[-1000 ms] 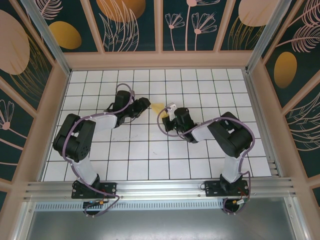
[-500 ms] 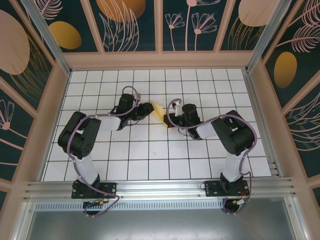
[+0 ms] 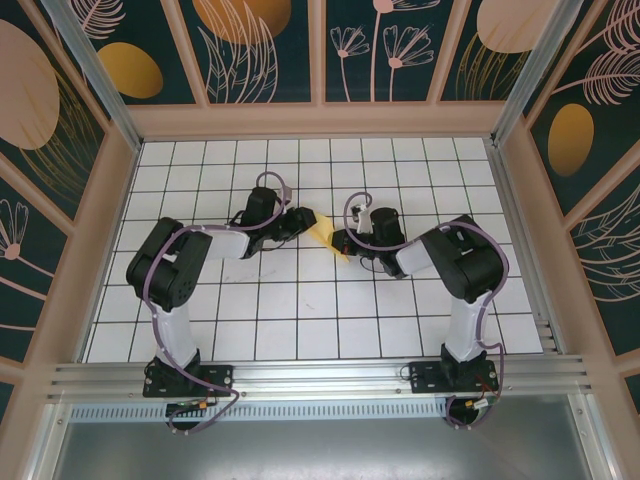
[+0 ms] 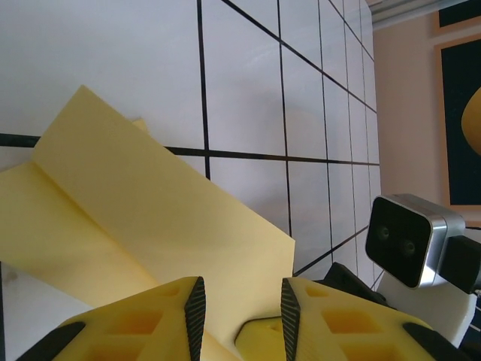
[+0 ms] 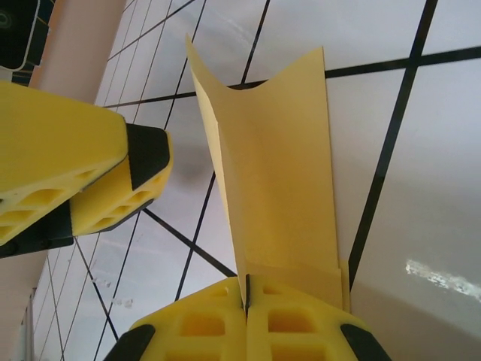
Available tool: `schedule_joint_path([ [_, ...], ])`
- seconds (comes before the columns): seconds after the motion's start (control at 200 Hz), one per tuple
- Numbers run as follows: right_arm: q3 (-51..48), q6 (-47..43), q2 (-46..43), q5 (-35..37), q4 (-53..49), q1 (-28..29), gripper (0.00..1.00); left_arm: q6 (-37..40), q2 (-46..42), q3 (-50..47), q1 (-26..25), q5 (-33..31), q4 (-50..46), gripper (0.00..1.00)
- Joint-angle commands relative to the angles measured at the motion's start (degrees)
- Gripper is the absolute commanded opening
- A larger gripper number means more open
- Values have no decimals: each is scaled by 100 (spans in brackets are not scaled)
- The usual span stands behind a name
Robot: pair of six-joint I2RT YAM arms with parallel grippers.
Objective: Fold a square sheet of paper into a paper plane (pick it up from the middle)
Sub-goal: Fold the wing for the fifth time at the center of the table.
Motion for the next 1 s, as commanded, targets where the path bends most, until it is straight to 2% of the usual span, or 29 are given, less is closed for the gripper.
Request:
schedule_joint_path([
  [0.0,42,204,103,-296,138,-47,0,141,136,160,-39,174,215,34],
  [0.33,195,339,308,-595,-20,-114,0,207,267,201,-99,435,380,34],
  [0.996,462,173,532,-740,-607,-162,0,217,610,396,-145,639,328,34],
])
